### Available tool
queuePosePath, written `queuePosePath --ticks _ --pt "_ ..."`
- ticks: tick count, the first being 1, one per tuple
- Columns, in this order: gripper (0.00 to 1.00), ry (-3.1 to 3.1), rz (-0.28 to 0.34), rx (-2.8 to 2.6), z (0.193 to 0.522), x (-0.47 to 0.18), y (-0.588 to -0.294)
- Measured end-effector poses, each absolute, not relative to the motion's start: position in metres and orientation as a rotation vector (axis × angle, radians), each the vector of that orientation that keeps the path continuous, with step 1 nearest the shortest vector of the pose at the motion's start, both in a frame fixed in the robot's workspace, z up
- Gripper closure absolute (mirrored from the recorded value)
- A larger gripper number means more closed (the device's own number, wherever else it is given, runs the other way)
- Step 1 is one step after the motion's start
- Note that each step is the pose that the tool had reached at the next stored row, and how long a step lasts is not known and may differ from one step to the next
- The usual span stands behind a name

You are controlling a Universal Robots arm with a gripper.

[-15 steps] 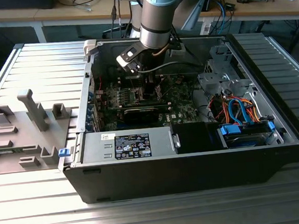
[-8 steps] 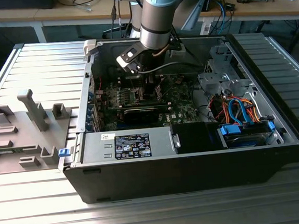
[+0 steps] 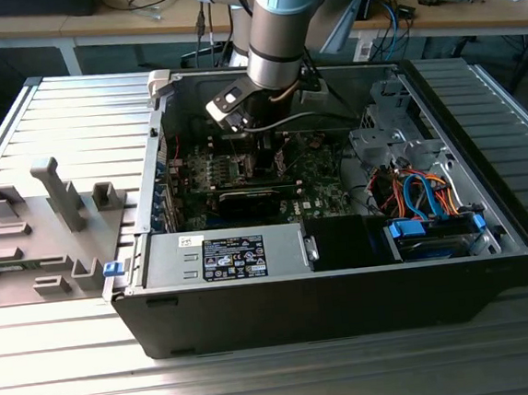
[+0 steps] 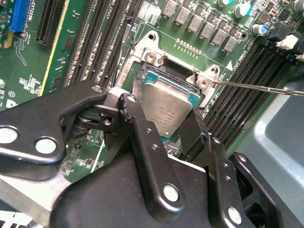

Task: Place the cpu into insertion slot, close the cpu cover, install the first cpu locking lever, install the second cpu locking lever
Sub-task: 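Place the cpu into insertion slot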

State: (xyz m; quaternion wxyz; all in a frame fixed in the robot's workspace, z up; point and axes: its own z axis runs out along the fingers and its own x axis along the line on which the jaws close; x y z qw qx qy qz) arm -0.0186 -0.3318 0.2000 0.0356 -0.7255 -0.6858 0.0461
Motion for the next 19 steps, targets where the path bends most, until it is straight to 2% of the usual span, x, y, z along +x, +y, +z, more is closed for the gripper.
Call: queuePosePath --ticks 10,11,12,13,19 --pt "0.45 -2.108 0.140 -2.229 0.1997 -0.0176 -0.3316" --pt "0.39 -2.107 0.141 -2.229 0.1997 -0.0177 -0.3316" --pt "0.39 -2.107 0.141 -2.229 0.1998 -0.0178 -0.3316" --pt "0.32 -2.107 0.141 -2.229 0.1998 -0.0178 -0.3317" --pt "0.32 -2.107 0.142 -2.229 0.2000 -0.0178 -0.3317"
